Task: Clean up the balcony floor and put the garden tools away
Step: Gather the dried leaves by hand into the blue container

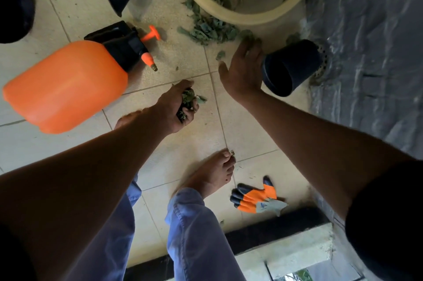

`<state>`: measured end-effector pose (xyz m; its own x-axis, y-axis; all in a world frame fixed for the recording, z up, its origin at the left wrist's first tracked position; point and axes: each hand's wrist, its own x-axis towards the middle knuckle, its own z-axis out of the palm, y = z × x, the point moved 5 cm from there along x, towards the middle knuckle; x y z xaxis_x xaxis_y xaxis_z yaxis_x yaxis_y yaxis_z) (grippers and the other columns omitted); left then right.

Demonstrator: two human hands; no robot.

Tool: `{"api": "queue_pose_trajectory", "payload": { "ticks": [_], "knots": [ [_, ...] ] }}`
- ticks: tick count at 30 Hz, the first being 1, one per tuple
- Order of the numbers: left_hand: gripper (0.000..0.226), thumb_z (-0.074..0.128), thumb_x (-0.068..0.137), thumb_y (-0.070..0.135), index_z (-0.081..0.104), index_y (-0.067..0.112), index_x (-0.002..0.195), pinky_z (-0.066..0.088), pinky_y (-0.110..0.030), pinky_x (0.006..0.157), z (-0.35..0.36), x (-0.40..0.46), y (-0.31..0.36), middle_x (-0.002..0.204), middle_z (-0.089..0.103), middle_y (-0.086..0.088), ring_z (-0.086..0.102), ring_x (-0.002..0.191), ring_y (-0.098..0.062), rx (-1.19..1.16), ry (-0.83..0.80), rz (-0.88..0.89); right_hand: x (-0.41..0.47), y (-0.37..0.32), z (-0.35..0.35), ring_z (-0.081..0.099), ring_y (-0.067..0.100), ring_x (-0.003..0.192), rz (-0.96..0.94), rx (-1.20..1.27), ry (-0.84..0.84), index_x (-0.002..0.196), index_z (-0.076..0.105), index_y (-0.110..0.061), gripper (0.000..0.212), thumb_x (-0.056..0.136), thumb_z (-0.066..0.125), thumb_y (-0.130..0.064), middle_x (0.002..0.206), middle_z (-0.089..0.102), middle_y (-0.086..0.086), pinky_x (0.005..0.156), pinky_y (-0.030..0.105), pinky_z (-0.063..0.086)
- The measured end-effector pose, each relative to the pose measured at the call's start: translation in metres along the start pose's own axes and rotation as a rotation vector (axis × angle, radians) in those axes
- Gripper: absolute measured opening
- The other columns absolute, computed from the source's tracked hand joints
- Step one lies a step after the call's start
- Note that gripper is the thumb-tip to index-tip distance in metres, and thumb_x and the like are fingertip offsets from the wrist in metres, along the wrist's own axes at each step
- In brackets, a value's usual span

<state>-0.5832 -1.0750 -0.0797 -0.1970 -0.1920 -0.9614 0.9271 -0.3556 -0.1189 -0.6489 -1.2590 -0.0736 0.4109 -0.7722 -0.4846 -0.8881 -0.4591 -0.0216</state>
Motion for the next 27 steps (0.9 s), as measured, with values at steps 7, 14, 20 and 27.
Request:
{"api": "queue_pose_trajectory", "payload": {
  "ticks": [7,14,20,27],
  "knots": [
    [0.030,0.068,0.095,0.035,0.046,0.023,0.078,0.034,-0.014,0.032,-0.004,0.000,-0.008,0.058,0.056,0.003,0.056,0.050,-0.008,0.040,-0.011,-0.013,0.030,0.000,-0.008,0.041,0.040,0.132,0.060,0.050,0.055,0.150,0.034,-0.016,0.072,0.092,0.068,-0.041,0.144,0.036,0.021,0.098,0.044,0.047],
    [0.031,0.069,0.094,0.035,0.047,0.023,0.075,0.033,-0.015,0.032,-0.012,0.000,-0.014,0.060,0.055,0.004,0.056,0.050,-0.008,0.066,-0.005,-0.012,0.023,-0.002,0.008,0.058,0.037,0.109,0.061,0.254,0.073,0.120,0.057,-0.011,0.029,0.092,0.058,-0.006,0.126,0.050,0.017,0.077,0.035,0.044],
    [0.032,0.068,0.095,0.036,0.047,0.024,0.075,0.033,-0.015,0.032,-0.013,-0.003,-0.014,0.061,0.053,0.005,0.057,0.051,-0.007,0.083,0.004,-0.010,0.009,0.006,0.010,0.067,0.023,0.096,0.103,0.495,0.035,0.089,0.077,-0.012,0.017,0.083,0.064,-0.004,0.103,0.073,0.008,0.076,0.024,0.047],
    [0.028,0.065,0.095,0.036,0.051,0.023,0.075,0.034,-0.013,0.035,-0.008,-0.015,-0.013,0.065,0.056,0.003,0.058,0.054,-0.007,0.064,0.040,-0.009,-0.070,-0.005,-0.021,0.072,0.010,0.081,0.143,1.063,-0.144,0.078,0.076,-0.019,0.012,0.078,0.083,-0.010,0.078,0.075,-0.004,0.078,0.028,0.060]
  ]
}}
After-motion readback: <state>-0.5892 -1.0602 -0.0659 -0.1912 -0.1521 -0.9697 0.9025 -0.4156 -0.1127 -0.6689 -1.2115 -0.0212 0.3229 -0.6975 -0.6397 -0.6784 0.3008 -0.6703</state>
